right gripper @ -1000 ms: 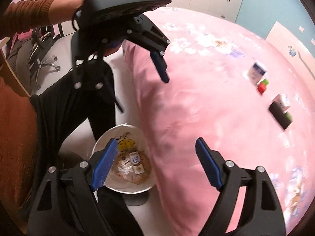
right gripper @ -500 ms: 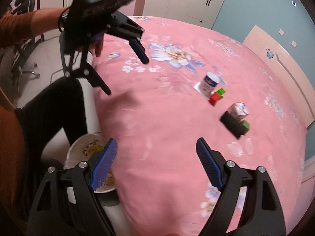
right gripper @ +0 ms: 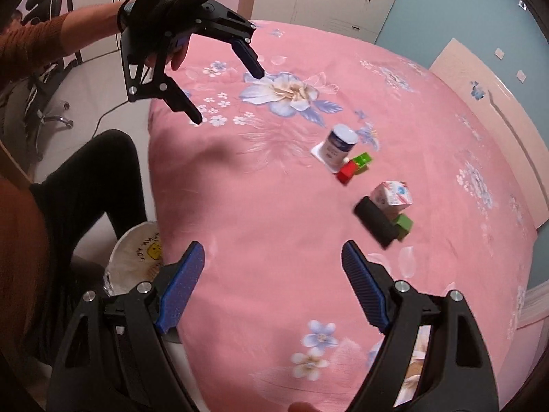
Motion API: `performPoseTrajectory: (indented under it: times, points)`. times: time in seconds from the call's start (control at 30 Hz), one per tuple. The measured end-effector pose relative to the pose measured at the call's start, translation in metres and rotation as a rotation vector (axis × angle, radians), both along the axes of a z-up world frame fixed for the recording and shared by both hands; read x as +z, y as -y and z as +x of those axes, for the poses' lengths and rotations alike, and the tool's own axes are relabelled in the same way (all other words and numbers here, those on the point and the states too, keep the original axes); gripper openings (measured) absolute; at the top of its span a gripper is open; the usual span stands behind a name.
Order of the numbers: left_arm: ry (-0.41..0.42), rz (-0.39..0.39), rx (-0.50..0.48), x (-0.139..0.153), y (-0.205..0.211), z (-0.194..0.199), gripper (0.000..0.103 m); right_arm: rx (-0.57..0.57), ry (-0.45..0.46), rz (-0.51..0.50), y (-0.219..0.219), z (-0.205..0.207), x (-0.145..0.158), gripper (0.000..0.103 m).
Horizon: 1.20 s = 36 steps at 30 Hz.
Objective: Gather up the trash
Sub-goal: 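Move both tools back over the bed toward the remaining items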
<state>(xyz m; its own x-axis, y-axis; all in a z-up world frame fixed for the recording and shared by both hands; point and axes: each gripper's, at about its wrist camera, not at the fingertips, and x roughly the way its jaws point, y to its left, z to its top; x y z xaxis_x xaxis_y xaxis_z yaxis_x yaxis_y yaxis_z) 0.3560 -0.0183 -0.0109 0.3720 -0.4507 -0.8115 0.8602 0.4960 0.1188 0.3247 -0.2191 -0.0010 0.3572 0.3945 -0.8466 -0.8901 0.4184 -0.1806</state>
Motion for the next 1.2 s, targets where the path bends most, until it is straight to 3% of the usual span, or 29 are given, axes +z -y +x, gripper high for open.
performPoseTrajectory:
  times: [0.4,0.73,0.87,1.2]
  points:
    - [-0.022,0.064,-0.006,-0.013,0.003,0.068,0.092,0.058,-0.031,-0.113,0.002,0.052,-0.005,0.081]
    - [-0.092,0.11,-0.038,-0.044,0.016,0.138,0.092,0.12,-0.092,-0.217,-0.014,0.116,-0.047,0.081]
    - [-0.111,0.121,-0.017,-0.054,0.021,0.162,0.092,0.124,-0.102,-0.204,-0.018,0.143,-0.057,0.081]
    - [-0.164,0.14,-0.03,-0.083,0.03,0.189,0.092,0.145,-0.127,-0.227,-0.033,0.186,-0.09,0.081]
